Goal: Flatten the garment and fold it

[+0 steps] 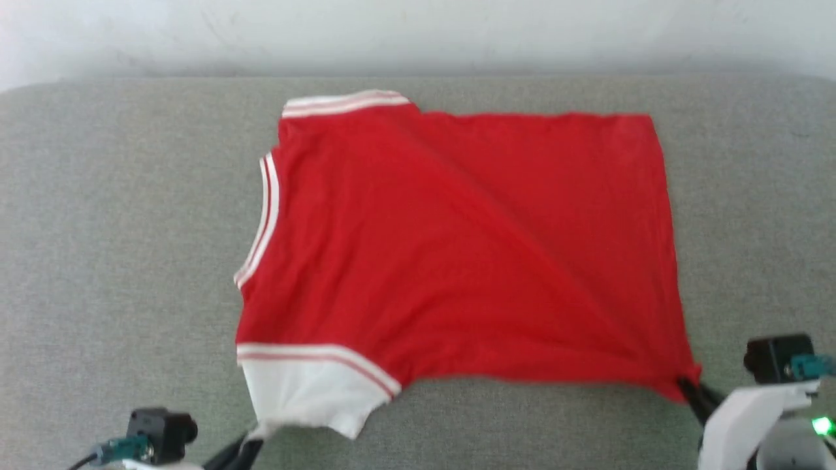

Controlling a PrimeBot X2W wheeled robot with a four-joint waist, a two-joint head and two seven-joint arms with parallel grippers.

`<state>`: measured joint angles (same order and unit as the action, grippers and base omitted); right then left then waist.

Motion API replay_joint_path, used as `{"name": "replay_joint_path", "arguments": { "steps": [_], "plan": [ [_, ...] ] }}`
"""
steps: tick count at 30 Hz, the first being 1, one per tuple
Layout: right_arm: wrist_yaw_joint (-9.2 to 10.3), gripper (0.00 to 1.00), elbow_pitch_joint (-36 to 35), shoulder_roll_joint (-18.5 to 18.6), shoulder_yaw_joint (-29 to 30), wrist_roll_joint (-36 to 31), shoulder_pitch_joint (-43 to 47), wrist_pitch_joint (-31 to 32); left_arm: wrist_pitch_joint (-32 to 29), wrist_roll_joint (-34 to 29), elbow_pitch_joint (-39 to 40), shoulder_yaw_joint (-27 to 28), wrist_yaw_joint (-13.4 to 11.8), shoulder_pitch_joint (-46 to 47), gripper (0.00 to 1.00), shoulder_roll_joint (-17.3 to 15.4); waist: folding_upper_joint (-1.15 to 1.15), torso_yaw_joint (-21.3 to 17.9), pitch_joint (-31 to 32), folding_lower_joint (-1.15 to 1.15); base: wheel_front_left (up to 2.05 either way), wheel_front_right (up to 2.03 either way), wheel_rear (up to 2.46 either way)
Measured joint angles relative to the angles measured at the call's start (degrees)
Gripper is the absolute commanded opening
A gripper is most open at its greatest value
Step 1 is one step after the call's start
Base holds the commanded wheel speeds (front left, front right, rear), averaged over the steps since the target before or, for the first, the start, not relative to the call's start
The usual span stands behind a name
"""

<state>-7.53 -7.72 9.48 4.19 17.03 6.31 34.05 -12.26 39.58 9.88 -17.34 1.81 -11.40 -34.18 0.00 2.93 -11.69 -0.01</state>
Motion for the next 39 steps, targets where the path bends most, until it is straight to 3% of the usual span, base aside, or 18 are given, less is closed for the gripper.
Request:
{"name": "replay_joint_path", "arguments": {
  "steps": [6,13,20,27,32,39],
  "plan": [
    [-0.01,0.0,-3.3,4.0,0.3,3.3,7.2,8.2,-6.4,4.8,3.3,0.0,-2.2,-6.1,0.0,-1.6,0.0,0.3,2.8,0.0,0.0,0.0,0.0],
    [-0.01,0.0,-6.6,3.9,2.1,5.9,12.6,14.7,-11.6,8.8,7.6,-0.2,-4.3,-11.4,0.0,-3.0,0.0,1.0,5.2,0.0,0.0,0.0,0.0],
    [0.0,0.0,-10.2,3.1,4.0,5.6,12.3,12.4,-8.3,6.2,11.6,2.3,-5.2,-10.3,0.0,-4.2,0.0,1.5,5.9,0.01,0.0,0.0,0.0],
    [0.0,0.0,-10.5,4.0,3.3,2.9,4.9,8.0,-3.9,3.4,10.6,3.1,-2.2,0.2,0.0,-3.6,0.0,1.0,3.8,0.02,0.0,0.0,0.0],
    [0.0,0.0,-8.9,5.0,1.4,0.3,-4.0,5.4,-3.9,3.7,5.6,2.3,1.3,9.1,0.0,-3.0,0.0,0.4,0.5,0.02,0.0,0.0,0.0],
    [0.0,0.0,-3.3,5.2,-0.9,-2.8,-14.1,4.5,-1.3,2.1,-1.4,1.3,3.7,20.3,0.0,-2.4,0.0,-0.4,-5.6,0.03,0.0,0.0,0.0]
  ]
}}
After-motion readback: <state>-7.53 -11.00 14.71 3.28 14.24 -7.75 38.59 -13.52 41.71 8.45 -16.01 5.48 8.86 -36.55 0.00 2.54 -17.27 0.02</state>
